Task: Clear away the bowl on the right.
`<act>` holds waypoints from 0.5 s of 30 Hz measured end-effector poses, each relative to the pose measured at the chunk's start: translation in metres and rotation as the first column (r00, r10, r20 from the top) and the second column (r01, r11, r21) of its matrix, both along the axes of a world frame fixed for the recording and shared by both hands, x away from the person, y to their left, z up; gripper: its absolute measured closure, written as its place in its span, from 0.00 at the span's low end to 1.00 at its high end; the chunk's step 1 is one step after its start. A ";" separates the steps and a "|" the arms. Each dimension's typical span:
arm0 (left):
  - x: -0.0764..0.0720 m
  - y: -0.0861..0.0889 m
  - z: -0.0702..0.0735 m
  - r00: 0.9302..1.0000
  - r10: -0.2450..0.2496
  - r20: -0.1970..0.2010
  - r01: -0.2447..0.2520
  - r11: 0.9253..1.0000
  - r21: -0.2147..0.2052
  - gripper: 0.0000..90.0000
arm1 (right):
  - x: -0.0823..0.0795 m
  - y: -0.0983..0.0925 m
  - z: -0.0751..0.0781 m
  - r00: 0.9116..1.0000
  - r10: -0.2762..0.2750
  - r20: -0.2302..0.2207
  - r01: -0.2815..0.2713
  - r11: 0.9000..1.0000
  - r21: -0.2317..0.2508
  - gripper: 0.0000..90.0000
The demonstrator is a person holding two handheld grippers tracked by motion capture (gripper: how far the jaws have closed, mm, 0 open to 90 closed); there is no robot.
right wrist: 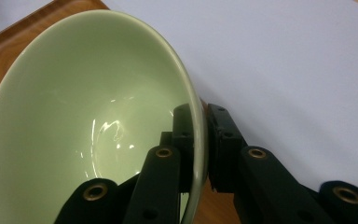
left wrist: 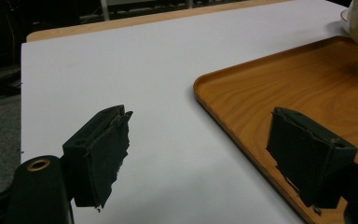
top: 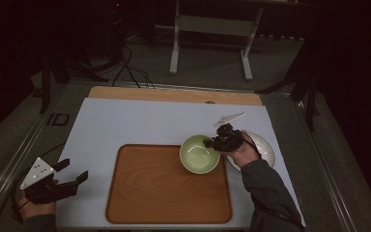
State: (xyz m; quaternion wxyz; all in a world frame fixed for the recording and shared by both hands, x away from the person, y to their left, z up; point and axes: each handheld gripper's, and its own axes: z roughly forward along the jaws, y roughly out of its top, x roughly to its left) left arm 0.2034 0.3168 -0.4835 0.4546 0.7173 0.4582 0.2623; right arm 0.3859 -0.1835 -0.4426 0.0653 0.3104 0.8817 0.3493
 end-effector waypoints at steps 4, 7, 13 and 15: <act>0.000 0.000 0.000 1.000 -0.001 0.002 0.001 1.000 -0.001 0.22 | -0.001 0.005 -0.001 1.000 0.010 0.000 -0.010 1.000 0.001 0.92; 0.000 0.000 0.000 1.000 -0.001 0.002 0.001 1.000 -0.001 0.22 | -0.002 0.009 -0.001 1.000 0.019 0.001 -0.019 1.000 -0.001 0.92; 0.000 0.000 0.000 1.000 -0.001 0.002 0.001 1.000 -0.001 0.22 | -0.002 0.013 -0.002 1.000 0.030 -0.001 -0.029 1.000 0.006 0.92; 0.000 0.000 0.000 1.000 -0.002 0.002 0.002 1.000 -0.002 0.22 | -0.003 0.015 -0.003 0.999 0.033 -0.002 -0.033 0.999 0.005 0.92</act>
